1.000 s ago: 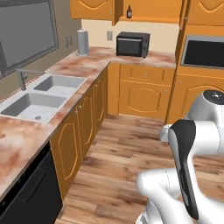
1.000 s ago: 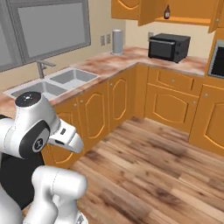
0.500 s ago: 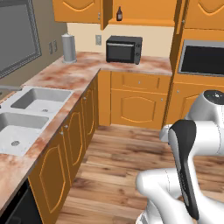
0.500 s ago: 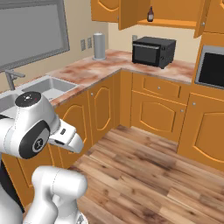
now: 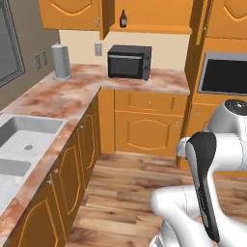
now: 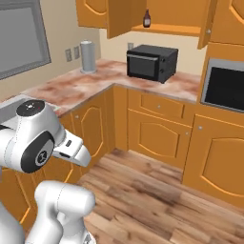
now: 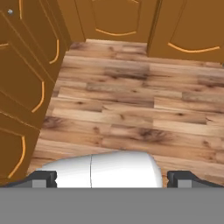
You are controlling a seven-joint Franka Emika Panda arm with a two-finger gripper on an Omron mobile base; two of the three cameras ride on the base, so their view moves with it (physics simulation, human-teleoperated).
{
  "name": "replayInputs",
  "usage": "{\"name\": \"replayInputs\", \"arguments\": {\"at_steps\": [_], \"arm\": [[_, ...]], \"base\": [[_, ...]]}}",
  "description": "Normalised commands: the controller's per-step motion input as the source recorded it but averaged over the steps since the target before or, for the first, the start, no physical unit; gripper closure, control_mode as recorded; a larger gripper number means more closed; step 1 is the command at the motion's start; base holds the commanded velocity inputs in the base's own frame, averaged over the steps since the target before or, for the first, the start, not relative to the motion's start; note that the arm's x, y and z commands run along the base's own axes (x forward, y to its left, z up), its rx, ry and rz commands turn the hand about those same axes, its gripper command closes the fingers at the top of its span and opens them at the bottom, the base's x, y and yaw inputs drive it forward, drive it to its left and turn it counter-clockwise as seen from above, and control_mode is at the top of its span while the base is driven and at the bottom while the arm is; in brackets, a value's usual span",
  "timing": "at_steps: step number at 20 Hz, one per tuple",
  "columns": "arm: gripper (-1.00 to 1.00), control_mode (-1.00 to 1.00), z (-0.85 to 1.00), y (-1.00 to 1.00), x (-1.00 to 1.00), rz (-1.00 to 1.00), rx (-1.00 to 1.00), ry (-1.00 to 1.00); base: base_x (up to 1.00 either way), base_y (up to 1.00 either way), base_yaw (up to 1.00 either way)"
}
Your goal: Collect the paprika, ketchup, and shaker from the cabinet and place them next to the stove.
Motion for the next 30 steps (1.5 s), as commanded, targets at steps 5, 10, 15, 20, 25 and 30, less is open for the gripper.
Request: {"name": "replayInputs", "arguments": {"at_steps": [5, 10, 15, 20, 25, 30], "arm": [[-1.0, 1.0, 0.0, 0.0, 0.0, 0.0, 0.0, 0.0], [-1.0, 1.0, 0.0, 0.0, 0.0, 0.0, 0.0, 0.0], [-1.0, 1.0, 0.0, 0.0, 0.0, 0.0, 0.0, 0.0], [-1.0, 1.0, 0.0, 0.0, 0.0, 0.0, 0.0, 0.0], [-1.0, 1.0, 0.0, 0.0, 0.0, 0.0, 0.0, 0.0], [-1.0, 1.0, 0.0, 0.0, 0.0, 0.0, 0.0, 0.0]], "base": [[0.91, 0.0, -0.14], [0.88, 0.01, -0.16], [0.81, 0.13, -0.17], [0.71, 0.29, -0.16], [0.67, 0.29, -0.14], [0.67, 0.23, -0.13]]}}
